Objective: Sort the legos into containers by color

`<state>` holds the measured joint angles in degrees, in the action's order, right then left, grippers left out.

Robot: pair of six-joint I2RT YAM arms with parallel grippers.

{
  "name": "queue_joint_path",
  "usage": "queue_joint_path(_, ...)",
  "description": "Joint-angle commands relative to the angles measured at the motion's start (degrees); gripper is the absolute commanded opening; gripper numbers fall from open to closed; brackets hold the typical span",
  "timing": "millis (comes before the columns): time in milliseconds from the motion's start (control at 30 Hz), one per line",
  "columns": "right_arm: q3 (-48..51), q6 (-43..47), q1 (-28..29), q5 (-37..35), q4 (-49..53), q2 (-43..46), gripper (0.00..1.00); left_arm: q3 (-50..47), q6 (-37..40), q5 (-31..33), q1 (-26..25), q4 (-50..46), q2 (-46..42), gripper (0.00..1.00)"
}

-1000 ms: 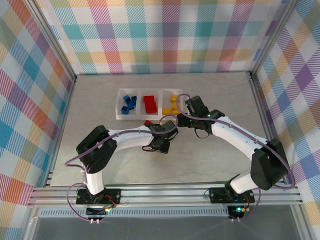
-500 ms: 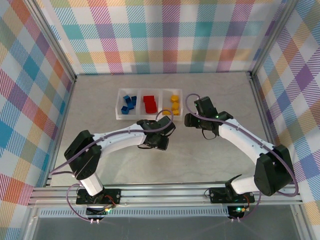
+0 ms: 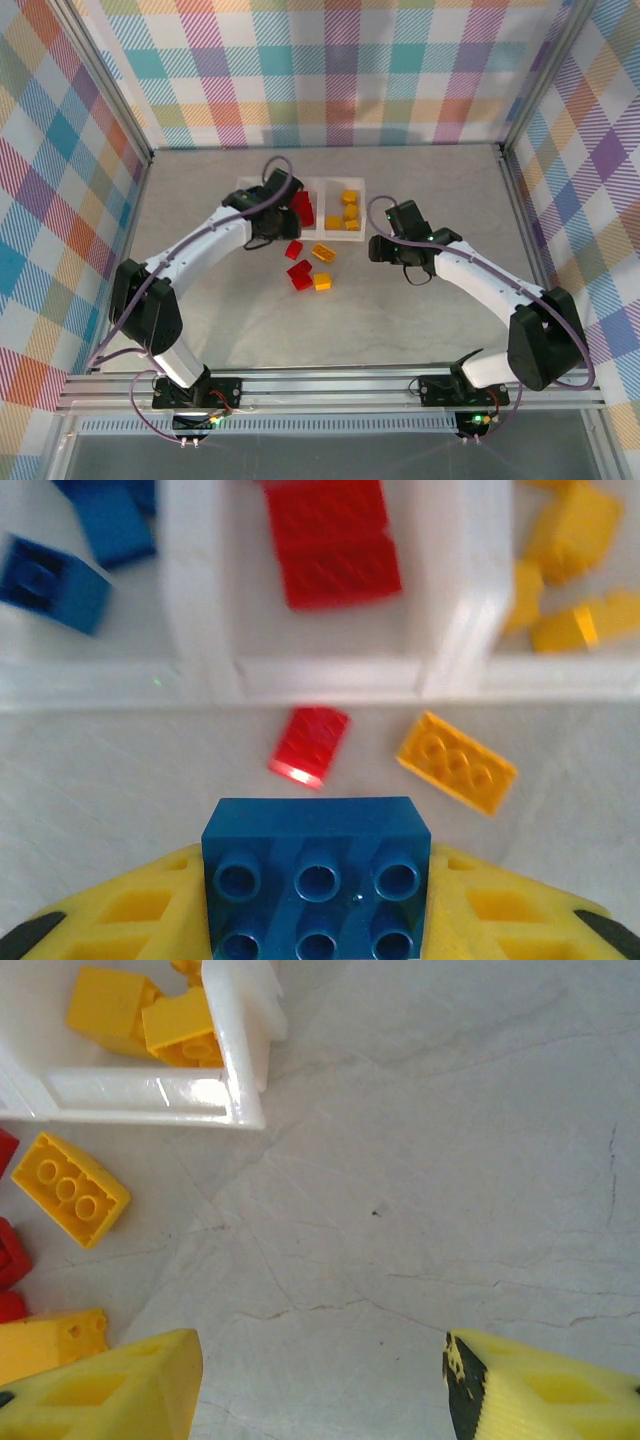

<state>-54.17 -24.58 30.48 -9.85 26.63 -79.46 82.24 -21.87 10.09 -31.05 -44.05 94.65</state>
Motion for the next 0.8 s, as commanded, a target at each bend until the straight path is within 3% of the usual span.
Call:
queue_joint_path(0, 1.22, 1.02, 1.49, -0.35, 0.04, 0.26, 0.65, 3.91, 3.10, 0.83, 5.58, -1.49, 3.48, 0.37)
queue_joint_path(233, 1.91, 1.03, 5.23, -0.96, -1.04, -0.93, 0.65, 16.29, 3.15, -0.25, 15.40, -2.07, 15.93, 0.36)
queue_joint_path(533, 2.39, 0.18, 10.82, -1.00, -2.94, -1.55, 0.65, 30.37, 3.90, -0.15, 17.51, -6.13, 26.72, 0.36)
queue_joint_path(633, 2.46, -0.37, 12.15, -0.46, -3.69, -1.90, 0.66, 30.92, 3.85, -0.34, 17.51, -6.20, 27.25, 0.36)
queue_joint_path(700, 2.35, -0.46, 12.98, -0.27, -3.94, -2.34, 0.66, 30.74, 3.85, 0.07, 17.51, -6.31, 27.33, 0.40)
queue_joint_path(767, 1.85, -0.38, 13.78, -0.09, -4.09, -3.00, 0.66, 30.24, 3.86, 0.20, 17.51, -6.35, 27.06, 0.53)
